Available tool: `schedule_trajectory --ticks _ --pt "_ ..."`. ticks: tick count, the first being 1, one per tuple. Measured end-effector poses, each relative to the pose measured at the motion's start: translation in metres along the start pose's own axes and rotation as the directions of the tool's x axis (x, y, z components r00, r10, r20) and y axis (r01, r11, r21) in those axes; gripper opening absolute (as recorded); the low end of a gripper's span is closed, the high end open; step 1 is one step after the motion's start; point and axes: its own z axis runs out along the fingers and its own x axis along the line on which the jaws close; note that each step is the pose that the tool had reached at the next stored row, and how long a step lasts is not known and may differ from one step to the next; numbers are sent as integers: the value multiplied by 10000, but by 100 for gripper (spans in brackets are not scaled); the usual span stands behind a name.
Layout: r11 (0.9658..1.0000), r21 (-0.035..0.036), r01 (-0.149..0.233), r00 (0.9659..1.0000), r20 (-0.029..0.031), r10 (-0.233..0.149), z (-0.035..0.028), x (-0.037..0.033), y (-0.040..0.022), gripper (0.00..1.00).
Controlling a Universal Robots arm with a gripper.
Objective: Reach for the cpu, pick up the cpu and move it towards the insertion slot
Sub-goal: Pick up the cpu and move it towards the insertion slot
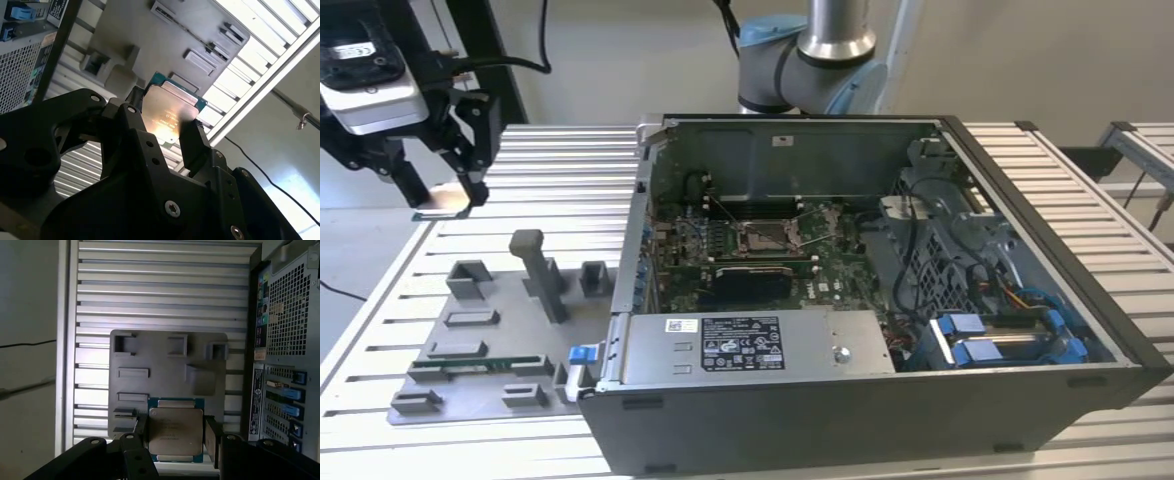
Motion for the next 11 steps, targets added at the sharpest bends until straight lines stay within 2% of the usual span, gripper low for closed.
schedule_trajectory --ticks 11 --pt "10000 0 0 10000 0 0 0 -98 -2 0"
